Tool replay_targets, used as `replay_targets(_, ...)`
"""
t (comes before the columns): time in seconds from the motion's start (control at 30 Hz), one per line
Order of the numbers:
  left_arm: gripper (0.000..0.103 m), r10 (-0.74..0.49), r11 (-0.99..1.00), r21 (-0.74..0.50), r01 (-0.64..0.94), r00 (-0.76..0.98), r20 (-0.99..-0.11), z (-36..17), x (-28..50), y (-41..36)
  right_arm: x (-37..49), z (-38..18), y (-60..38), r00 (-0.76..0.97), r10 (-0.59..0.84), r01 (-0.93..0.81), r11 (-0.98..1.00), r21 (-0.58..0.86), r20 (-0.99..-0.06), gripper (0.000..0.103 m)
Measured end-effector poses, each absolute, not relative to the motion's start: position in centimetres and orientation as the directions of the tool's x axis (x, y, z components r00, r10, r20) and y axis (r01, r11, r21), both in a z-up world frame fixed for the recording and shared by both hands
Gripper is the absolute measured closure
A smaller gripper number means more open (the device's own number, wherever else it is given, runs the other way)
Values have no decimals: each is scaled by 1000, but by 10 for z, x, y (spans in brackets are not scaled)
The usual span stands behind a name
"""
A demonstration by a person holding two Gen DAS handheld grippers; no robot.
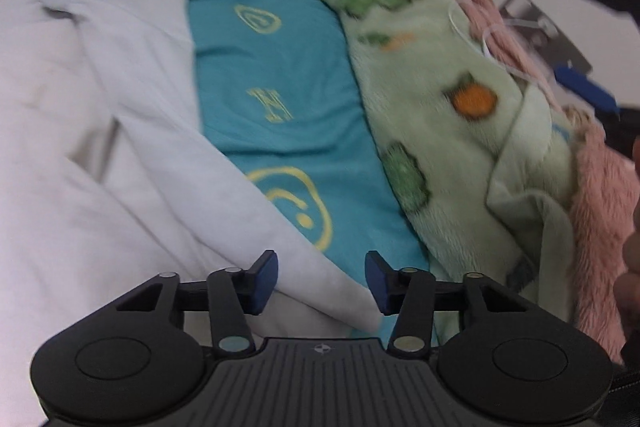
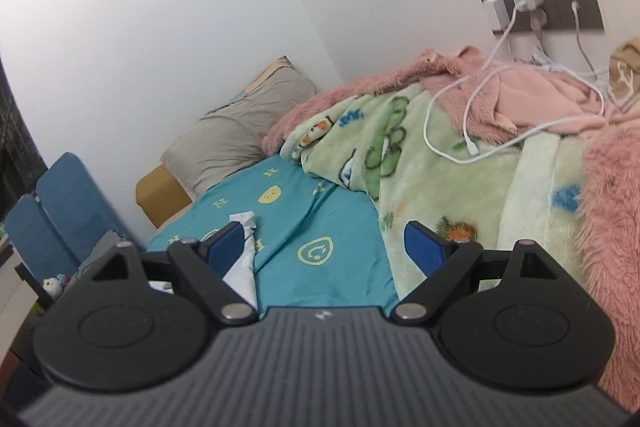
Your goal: Fold clothes
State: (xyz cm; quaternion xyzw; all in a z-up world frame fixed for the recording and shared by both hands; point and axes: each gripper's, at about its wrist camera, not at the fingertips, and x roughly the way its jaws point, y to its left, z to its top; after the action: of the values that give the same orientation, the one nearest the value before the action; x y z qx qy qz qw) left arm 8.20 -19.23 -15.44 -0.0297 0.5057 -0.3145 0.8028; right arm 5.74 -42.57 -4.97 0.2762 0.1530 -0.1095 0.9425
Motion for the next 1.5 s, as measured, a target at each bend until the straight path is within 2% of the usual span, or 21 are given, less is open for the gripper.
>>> replay_targets(0.17, 53, -538, 762, -344, 548, 240, -808, -169, 78, -211, 59, -52, -429, 930, -127, 295, 817, 496, -344, 15)
replay_targets(0.3, 50, -501, 745, -257, 615, 262, -825, -172, 75, -227, 62, -52, -420, 931, -109, 274, 836, 474, -347, 15)
replay_targets(0.4, 58, -434, 730, -115, 674, 327, -839, -172, 63, -239, 65, -54, -414, 928, -108, 272, 849, 452, -356, 15)
replay_targets(0.47, 80, -394, 724, -31, 689, 376, -839, -172, 57, -243, 67, -55, -411, 925, -107, 273, 853, 444, -364, 15)
replay_targets(0.53, 97, -382, 732, -6, 681, 403, -831, -170, 57, -241, 69, -56, -408, 922, -112, 277, 858, 433, -370, 15)
replay_targets(0.8, 98, -452, 788, -83, 610, 482, -751, -115, 51, -182, 55, -46, -412, 952, -117, 244, 847, 472, -282, 15)
replay_targets(0.97, 98, -488, 829, -201, 522, 498, -717, -83, 34, -104, 57, -42, -397, 952, -85, 211, 879, 428, -293, 15)
replay_targets(1.07, 98, -472, 858, -267, 438, 472, -744, -85, 30, -63, 60, -40, -387, 950, -64, 188, 898, 397, -307, 15)
replay_targets(1.17, 98, -417, 891, -271, 365, 417, -808, -101, 30, -37, 63, -39, -375, 944, -41, 166, 917, 363, -328, 15)
replay_targets(1.27, 98, -369, 913, -262, 314, 358, -857, -116, 36, -24, 71, -45, -360, 920, -12, 149, 935, 323, -391, 15)
replay_targets(1.33, 98, -398, 906, -313, 284, 323, -859, -117, 43, -16, 75, -50, -350, 905, 11, 134, 942, 309, -425, 15)
replay_targets(1.4, 87, -427, 897, -349, 270, 327, -843, -112, 49, -9, 77, -52, -342, 897, 33, 113, 947, 300, -440, 15)
replay_targets(1.47, 56, -447, 891, -376, 255, 344, -826, -105, 59, -5, 79, -54, -335, 894, 43, 98, 952, 289, -446, 15)
replay_targets(1.5, 53, -447, 891, -375, 254, 358, -820, -103, 69, -5, 81, -54, -332, 893, 46, 93, 955, 282, -449, 15)
